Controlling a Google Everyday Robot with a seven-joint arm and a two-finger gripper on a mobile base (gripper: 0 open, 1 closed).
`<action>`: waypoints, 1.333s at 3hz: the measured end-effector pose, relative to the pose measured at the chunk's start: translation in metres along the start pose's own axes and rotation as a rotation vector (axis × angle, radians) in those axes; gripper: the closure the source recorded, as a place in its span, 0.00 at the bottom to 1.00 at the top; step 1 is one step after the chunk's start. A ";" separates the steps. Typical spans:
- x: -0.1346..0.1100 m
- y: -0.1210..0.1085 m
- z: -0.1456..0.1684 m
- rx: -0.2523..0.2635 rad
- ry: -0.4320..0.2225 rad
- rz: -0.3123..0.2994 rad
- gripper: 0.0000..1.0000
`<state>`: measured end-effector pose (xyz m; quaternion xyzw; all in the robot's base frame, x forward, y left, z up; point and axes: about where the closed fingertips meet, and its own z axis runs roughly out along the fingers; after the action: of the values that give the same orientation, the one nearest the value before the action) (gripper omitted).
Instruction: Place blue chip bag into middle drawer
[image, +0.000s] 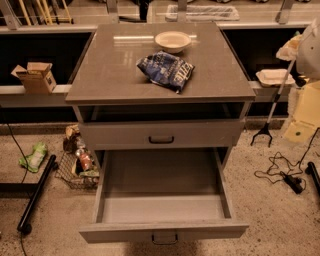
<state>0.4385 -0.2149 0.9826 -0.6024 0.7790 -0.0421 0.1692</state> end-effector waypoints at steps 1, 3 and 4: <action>0.000 0.000 0.000 0.000 0.000 0.000 0.00; -0.019 -0.041 0.014 0.043 -0.127 0.132 0.00; -0.042 -0.081 0.036 0.041 -0.253 0.262 0.00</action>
Offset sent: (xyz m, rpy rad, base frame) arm 0.0279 0.0027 -0.0021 0.0981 -0.0470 -0.0789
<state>0.5341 -0.1923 0.9794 -0.4927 0.8222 0.0403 0.2822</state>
